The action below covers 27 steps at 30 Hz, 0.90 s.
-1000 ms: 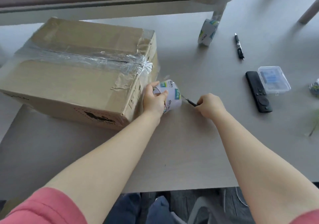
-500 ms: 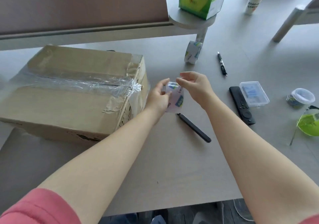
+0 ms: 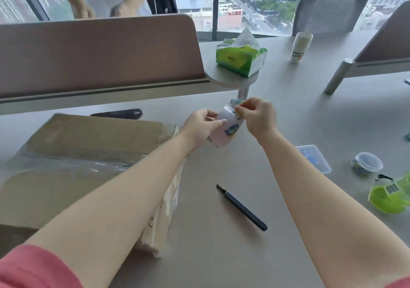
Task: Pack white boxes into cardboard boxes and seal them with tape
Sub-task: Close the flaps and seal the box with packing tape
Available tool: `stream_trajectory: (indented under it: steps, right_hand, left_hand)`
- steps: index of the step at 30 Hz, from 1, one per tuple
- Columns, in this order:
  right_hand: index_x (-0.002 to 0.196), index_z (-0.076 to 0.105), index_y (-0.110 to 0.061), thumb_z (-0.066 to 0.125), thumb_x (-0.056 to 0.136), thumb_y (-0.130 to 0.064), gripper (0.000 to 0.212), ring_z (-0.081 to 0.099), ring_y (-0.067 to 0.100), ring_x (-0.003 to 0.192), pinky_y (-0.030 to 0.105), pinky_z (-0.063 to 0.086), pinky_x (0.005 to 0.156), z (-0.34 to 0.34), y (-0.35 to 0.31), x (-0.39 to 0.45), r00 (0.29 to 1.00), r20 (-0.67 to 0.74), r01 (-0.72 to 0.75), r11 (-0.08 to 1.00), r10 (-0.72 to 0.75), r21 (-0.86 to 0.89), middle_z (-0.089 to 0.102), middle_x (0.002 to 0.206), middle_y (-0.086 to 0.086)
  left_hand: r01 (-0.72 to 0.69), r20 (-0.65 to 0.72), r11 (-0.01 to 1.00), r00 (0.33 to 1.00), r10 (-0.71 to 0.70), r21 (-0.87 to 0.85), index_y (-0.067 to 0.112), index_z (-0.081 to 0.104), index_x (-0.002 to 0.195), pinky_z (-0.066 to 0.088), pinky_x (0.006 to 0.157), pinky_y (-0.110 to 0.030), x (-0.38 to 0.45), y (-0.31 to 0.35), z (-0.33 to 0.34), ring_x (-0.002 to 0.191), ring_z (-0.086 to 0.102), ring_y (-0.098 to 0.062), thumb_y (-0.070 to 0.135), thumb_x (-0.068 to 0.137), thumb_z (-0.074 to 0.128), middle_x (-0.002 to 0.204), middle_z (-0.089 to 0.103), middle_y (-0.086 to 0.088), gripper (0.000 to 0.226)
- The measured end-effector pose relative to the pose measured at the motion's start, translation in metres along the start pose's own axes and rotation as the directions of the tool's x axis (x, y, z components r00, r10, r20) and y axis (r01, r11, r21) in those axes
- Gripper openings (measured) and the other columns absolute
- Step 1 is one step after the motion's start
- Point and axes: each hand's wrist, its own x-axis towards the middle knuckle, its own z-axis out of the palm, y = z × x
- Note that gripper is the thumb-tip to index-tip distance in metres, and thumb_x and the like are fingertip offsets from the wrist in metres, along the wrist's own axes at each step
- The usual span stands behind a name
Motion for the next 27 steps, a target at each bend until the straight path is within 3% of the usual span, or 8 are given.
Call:
stream_trajectory:
  steps: [1, 4, 9, 13, 15, 18, 22, 27]
  right_hand:
    - [0.088, 0.068, -0.001, 0.063, 0.085, -0.012, 0.013, 0.054, 0.017, 0.076, 0.029, 0.045, 0.073, 0.002, -0.002, 0.007, 1.0, -0.014, 0.003, 1.0, -0.003, -0.006, 0.058, 0.071, 0.001]
    - [0.087, 0.068, -0.003, 0.063, 0.085, -0.014, 0.012, 0.054, 0.017, 0.075, 0.03, 0.046, 0.072, 0.013, -0.005, 0.03, 0.999, -0.036, 0.008, 0.997, -0.011, -0.073, 0.06, 0.076, 0.002]
    - [0.087, 0.069, -0.004, 0.062, 0.086, -0.014, 0.012, 0.056, 0.019, 0.077, 0.037, 0.05, 0.076, 0.033, -0.004, 0.076, 0.998, -0.059, -0.005, 0.988, -0.005, -0.154, 0.061, 0.076, 0.002]
    - [0.085, 0.07, -0.003, 0.063, 0.085, -0.013, 0.012, 0.056, 0.017, 0.076, 0.037, 0.051, 0.077, 0.045, 0.002, 0.108, 0.995, -0.098, 0.019, 0.986, -0.036, -0.165, 0.06, 0.076, 0.001]
    - [0.086, 0.07, -0.003, 0.063, 0.085, -0.013, 0.012, 0.055, 0.016, 0.077, 0.036, 0.051, 0.078, 0.05, 0.002, 0.12, 0.991, -0.121, 0.034, 0.99, -0.051, -0.137, 0.059, 0.074, -0.001]
    - [0.085, 0.07, -0.003, 0.063, 0.084, -0.013, 0.012, 0.053, 0.015, 0.08, 0.031, 0.046, 0.075, 0.058, -0.002, 0.136, 0.986, -0.044, 0.146, 0.962, -0.16, -0.233, 0.058, 0.077, -0.002]
    - [0.087, 0.07, -0.005, 0.062, 0.086, -0.016, 0.013, 0.056, 0.018, 0.082, 0.03, 0.046, 0.076, 0.058, 0.001, 0.161, 0.988, -0.069, 0.112, 0.956, -0.136, -0.269, 0.061, 0.08, 0.0]
    - [0.089, 0.07, -0.01, 0.062, 0.086, -0.021, 0.014, 0.057, 0.021, 0.086, 0.031, 0.045, 0.075, 0.068, 0.012, 0.177, 0.993, -0.03, 0.092, 0.926, -0.11, -0.366, 0.065, 0.09, 0.005]
  left_hand:
    - [-0.007, 0.032, 1.0, 0.999, 0.006, 0.027, 0.008, 0.057, 0.093, 0.041, 0.057, -0.018, 0.006, 0.002, -0.004, 0.071, 0.05, -0.015, 0.012, 0.09, 0.058, 0.084, 0.055, -0.005, 0.005]
    - [-0.013, 0.073, 0.991, 0.997, 0.003, 0.135, 0.017, 0.05, 0.066, 0.04, 0.048, -0.009, 0.032, 0.004, -0.015, 0.061, 0.047, -0.011, 0.013, 0.09, 0.058, 0.067, 0.052, 0.002, 0.026]
    - [0.003, 0.041, 0.96, 0.999, -0.015, 0.281, 0.011, 0.055, 0.073, 0.043, 0.067, -0.029, 0.086, 0.012, -0.03, 0.073, 0.05, -0.023, 0.023, 0.09, 0.059, 0.075, 0.057, -0.006, 0.022]
    - [0.023, 0.039, 0.943, 0.999, -0.038, 0.333, 0.011, 0.053, 0.073, 0.035, 0.058, -0.027, 0.123, 0.012, -0.031, 0.069, 0.046, -0.021, 0.027, 0.09, 0.058, 0.079, 0.055, -0.007, 0.024]
    - [0.075, 0.005, 0.921, 0.997, -0.083, 0.382, 0.013, 0.052, 0.07, 0.034, 0.061, -0.027, 0.139, 0.003, -0.032, 0.071, 0.047, -0.024, 0.029, 0.091, 0.056, 0.081, 0.054, -0.007, 0.026]
    - [0.179, -0.07, 0.905, 0.984, -0.165, 0.386, 0.011, 0.052, 0.076, 0.033, 0.067, -0.026, 0.159, -0.012, -0.033, 0.077, 0.045, -0.025, 0.03, 0.091, 0.051, 0.082, 0.051, -0.01, 0.024]
    - [0.207, -0.048, 0.896, 0.978, -0.205, 0.394, 0.012, 0.047, 0.064, 0.033, 0.063, -0.027, 0.185, -0.007, -0.032, 0.078, 0.046, -0.025, 0.033, 0.092, 0.052, 0.072, 0.05, -0.006, 0.035]
    - [0.272, 0.001, 0.898, 0.957, -0.29, 0.345, 0.01, 0.049, 0.066, 0.033, 0.072, -0.026, 0.202, -0.022, -0.026, 0.083, 0.048, -0.026, 0.033, 0.093, 0.051, 0.09, 0.053, -0.011, 0.036]
